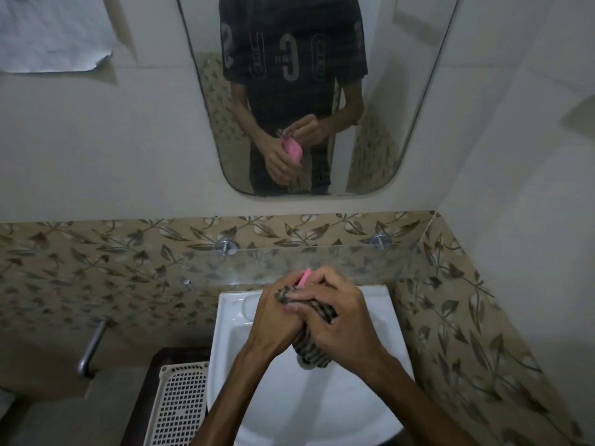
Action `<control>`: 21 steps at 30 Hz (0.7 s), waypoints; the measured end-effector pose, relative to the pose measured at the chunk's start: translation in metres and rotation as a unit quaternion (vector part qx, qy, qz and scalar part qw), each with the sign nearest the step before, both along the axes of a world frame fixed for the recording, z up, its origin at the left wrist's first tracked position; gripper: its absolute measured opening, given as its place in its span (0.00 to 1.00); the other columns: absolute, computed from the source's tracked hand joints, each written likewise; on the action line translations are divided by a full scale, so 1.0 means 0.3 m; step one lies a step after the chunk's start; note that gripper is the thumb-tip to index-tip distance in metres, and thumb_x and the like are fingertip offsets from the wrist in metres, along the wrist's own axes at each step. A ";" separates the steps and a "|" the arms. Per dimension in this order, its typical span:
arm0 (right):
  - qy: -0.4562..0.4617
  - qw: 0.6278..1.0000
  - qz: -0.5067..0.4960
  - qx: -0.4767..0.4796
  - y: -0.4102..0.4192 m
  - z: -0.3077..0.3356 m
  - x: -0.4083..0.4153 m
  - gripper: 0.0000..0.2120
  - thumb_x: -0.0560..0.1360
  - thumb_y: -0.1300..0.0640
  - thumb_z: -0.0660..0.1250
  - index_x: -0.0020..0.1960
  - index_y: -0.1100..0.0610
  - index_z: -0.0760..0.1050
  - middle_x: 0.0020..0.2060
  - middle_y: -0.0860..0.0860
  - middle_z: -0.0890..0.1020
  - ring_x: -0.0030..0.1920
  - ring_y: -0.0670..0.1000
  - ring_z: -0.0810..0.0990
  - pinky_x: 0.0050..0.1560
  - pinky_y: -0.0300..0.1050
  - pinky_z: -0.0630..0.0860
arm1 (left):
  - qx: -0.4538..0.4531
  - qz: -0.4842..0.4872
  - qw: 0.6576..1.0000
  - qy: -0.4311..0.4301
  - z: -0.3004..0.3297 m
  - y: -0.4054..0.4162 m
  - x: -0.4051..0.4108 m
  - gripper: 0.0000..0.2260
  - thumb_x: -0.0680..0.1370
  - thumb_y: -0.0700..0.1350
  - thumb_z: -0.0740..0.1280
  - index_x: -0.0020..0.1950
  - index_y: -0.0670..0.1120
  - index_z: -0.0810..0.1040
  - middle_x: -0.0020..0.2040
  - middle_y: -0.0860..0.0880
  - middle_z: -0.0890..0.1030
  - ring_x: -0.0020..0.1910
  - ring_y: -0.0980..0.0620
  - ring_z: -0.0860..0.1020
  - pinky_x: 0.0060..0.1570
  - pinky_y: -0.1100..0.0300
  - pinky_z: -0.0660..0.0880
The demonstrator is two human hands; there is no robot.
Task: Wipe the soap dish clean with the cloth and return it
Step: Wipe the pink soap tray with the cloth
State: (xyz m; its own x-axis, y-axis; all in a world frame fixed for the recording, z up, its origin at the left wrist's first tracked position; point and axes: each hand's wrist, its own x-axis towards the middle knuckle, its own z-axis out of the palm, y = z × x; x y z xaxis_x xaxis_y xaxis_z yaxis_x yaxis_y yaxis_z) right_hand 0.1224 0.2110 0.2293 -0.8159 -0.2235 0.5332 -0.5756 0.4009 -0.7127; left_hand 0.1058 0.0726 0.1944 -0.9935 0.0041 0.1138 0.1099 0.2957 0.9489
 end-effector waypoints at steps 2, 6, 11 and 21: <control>-0.079 0.993 -0.061 -0.065 0.011 0.018 -0.052 0.05 0.75 0.56 0.75 0.52 0.52 0.86 0.47 0.46 0.81 0.49 0.41 0.80 0.52 0.30 0.75 | -0.009 -0.017 1.000 0.021 0.007 0.002 -0.008 0.17 0.73 0.45 0.65 0.47 0.70 0.81 0.41 0.58 0.84 0.39 0.56 0.81 0.40 0.54 0.79; -0.170 0.966 -0.127 -0.149 0.031 0.014 -0.118 0.09 0.76 0.61 0.75 0.47 0.46 0.85 0.45 0.51 0.84 0.48 0.43 0.82 0.55 0.42 0.79 | -0.043 -0.041 0.992 0.108 0.014 -0.006 -0.010 0.23 0.70 0.41 0.63 0.62 0.58 0.81 0.50 0.54 0.84 0.48 0.50 0.82 0.46 0.47 0.81; -0.260 0.924 -0.068 -0.273 0.042 -0.001 -0.068 0.07 0.76 0.61 0.75 0.46 0.49 0.88 0.45 0.50 0.87 0.51 0.53 0.86 0.61 0.59 0.81 | -0.027 -0.069 0.989 0.130 0.004 -0.007 -0.007 0.21 0.71 0.33 0.66 0.60 0.52 0.81 0.50 0.53 0.82 0.47 0.48 0.81 0.44 0.43 0.79; 0.000 0.991 -0.108 -0.082 -0.023 0.011 -0.013 0.07 0.76 0.54 0.73 0.52 0.54 0.86 0.45 0.49 0.83 0.47 0.42 0.81 0.50 0.35 0.79 | 0.005 -0.060 0.993 0.103 -0.007 -0.012 -0.021 0.07 0.75 0.40 0.67 0.52 0.44 0.81 0.46 0.49 0.82 0.43 0.49 0.80 0.43 0.51 0.79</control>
State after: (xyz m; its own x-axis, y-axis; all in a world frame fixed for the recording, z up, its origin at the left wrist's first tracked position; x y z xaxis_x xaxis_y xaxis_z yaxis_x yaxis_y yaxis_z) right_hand 0.1186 0.2041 0.2325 -0.8353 0.0458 0.5479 -0.4894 0.3923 -0.7788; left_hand 0.0994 0.0690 0.1922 -0.9413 0.1195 0.3156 0.3364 0.2594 0.9053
